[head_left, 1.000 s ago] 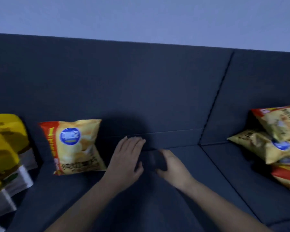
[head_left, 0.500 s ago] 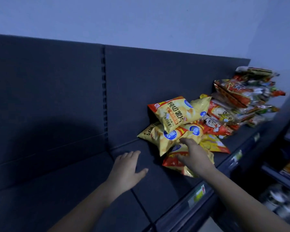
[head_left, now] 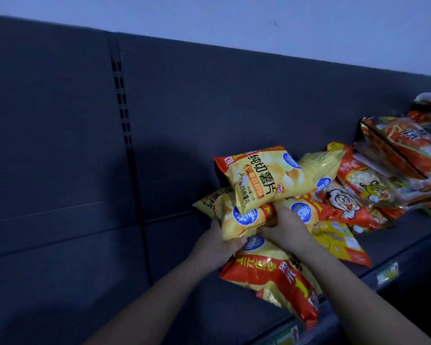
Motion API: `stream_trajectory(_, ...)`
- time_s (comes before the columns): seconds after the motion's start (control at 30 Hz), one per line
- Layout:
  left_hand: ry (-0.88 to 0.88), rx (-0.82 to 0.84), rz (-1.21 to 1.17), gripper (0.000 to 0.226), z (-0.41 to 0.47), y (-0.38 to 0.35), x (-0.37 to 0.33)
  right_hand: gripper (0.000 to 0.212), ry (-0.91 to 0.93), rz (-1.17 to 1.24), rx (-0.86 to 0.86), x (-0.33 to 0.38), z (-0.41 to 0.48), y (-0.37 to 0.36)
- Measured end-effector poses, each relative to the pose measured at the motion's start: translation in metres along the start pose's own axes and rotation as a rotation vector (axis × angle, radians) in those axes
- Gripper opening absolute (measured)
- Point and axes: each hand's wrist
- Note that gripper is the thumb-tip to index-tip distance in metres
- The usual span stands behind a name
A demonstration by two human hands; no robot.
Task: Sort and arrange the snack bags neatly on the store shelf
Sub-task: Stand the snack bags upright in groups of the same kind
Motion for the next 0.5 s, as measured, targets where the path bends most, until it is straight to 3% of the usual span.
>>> stream_trajectory(0.33,0.027,-0.199,0.049,0.027,-0.078,0.108,0.055,0.040,0.238,-0.025,0.058,0.104,-0.042,-0.047)
stream_trajectory(0.43,0.112,-0.283,0.103,0.034,-0.131,0.162,0.079,0.025,0.379,-0.003,0.131,0.155,-0.073,-0.073)
stream_trajectory(0.5,0.175,-0.405,0.209,0.050,-0.167,0.200,0.101,0.019,0.451,0.065,0.184,0.193,-0.098,-0.097)
Point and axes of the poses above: each hand's wrist, its own z-axis towards the middle knuckle, its own y-axis out of the back of the hand, x = y × z, and after that the axes turned 6 degrees about y, right-handed
